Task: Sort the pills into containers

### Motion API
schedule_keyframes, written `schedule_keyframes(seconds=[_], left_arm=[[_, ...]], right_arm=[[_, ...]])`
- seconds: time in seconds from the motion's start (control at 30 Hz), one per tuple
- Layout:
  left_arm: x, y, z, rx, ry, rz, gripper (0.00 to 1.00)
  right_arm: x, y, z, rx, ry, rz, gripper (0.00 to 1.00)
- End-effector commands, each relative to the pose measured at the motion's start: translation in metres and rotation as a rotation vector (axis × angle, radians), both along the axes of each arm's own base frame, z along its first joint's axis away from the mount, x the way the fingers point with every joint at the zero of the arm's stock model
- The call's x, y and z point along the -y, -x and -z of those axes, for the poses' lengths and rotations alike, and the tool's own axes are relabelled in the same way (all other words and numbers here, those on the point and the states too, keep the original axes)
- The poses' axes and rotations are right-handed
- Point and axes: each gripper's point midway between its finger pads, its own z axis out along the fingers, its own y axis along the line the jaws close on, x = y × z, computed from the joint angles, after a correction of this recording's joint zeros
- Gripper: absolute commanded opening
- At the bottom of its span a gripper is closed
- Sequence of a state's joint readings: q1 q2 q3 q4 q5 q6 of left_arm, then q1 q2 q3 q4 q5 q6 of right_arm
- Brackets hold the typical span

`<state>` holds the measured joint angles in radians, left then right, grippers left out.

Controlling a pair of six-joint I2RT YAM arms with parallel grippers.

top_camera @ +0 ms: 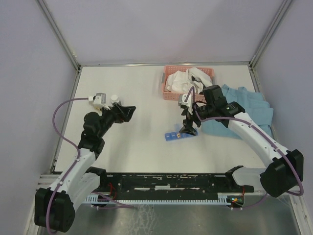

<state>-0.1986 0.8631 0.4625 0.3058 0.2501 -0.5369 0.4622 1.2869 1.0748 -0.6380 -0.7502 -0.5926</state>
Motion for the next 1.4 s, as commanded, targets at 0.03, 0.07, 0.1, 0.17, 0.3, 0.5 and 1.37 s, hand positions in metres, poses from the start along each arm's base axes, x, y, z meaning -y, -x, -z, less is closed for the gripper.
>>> schedule_keyframes(seconds=[0.03,0.07,0.1,0.17,0.3,0.5,1.37], left_arm=[[0.024,0.034,-0.058,0.329,0.136,0.18,0.89],[0.021,0.037,-0.054,0.335,0.172,0.163,0.9],[0.018,0.038,-0.053,0.339,0.211,0.138,0.97],[0.011,0.039,-0.052,0.335,0.274,0.096,0.99],[0.029,0.05,-0.052,0.365,0.2,0.228,0.99],[0.078,0.066,-0.026,0.423,-0.048,0.395,1.0],[0.184,0.086,0.11,0.62,-0.574,0.789,0.95]], right_arm=[[-0.007,-0.002,-0.039,0.106,-0.11,0.005,1.0],[-0.008,-0.003,-0.042,0.113,-0.12,0.008,1.0],[-0.009,-0.004,-0.045,0.123,-0.128,0.001,1.0],[-0.012,0.0,-0.046,0.126,-0.138,-0.045,1.0],[-0.017,0.005,-0.041,0.084,-0.127,-0.126,1.0],[-0.024,0.004,-0.034,0.021,-0.125,-0.171,1.0],[0.029,-0.047,0.034,-0.122,0.039,0.097,0.95]])
